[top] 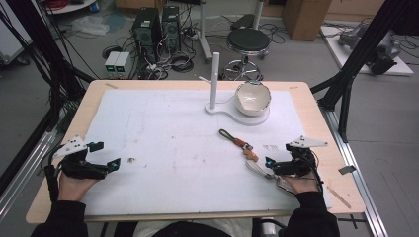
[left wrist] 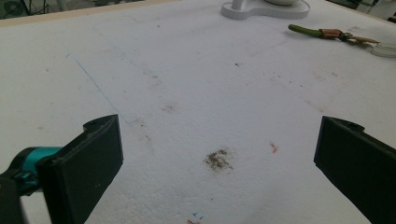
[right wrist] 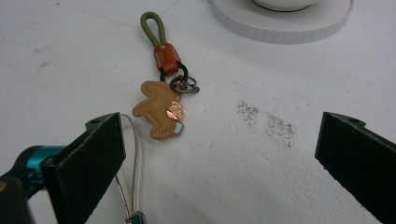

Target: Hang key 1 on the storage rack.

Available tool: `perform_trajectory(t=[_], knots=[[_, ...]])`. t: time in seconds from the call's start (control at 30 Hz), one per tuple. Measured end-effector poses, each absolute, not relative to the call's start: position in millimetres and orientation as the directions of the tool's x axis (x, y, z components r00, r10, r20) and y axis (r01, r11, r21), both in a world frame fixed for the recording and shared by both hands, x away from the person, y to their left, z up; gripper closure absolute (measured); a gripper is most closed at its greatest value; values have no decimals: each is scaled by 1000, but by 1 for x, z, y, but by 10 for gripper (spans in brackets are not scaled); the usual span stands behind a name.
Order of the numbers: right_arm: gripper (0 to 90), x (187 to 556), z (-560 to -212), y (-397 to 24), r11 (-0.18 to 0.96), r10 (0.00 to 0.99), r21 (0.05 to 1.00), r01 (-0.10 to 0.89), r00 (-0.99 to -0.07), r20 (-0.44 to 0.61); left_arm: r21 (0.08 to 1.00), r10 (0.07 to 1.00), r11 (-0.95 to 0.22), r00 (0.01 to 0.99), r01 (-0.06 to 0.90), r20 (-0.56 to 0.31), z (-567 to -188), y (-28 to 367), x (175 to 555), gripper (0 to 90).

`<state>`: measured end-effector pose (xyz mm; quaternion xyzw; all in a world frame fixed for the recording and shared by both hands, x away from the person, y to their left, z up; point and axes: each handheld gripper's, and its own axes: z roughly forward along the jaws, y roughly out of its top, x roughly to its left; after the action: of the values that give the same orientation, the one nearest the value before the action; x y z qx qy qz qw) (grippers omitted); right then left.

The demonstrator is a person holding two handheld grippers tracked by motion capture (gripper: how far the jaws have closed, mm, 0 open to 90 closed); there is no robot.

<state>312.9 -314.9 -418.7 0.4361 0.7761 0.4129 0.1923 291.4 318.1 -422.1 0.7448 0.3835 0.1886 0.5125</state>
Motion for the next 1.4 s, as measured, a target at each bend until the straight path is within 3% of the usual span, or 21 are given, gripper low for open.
perform_trajectory(t=[0.63,1.4], knots=[[8,315,-386,-310,281,843,824,492,-536,33,912,768,-178,631,369,-105,-420,318,287,17],[12,380,-378,-250,488,757,703,517,-651,-47,909,762,-188,639,372,-104,-421,317,288,17]])
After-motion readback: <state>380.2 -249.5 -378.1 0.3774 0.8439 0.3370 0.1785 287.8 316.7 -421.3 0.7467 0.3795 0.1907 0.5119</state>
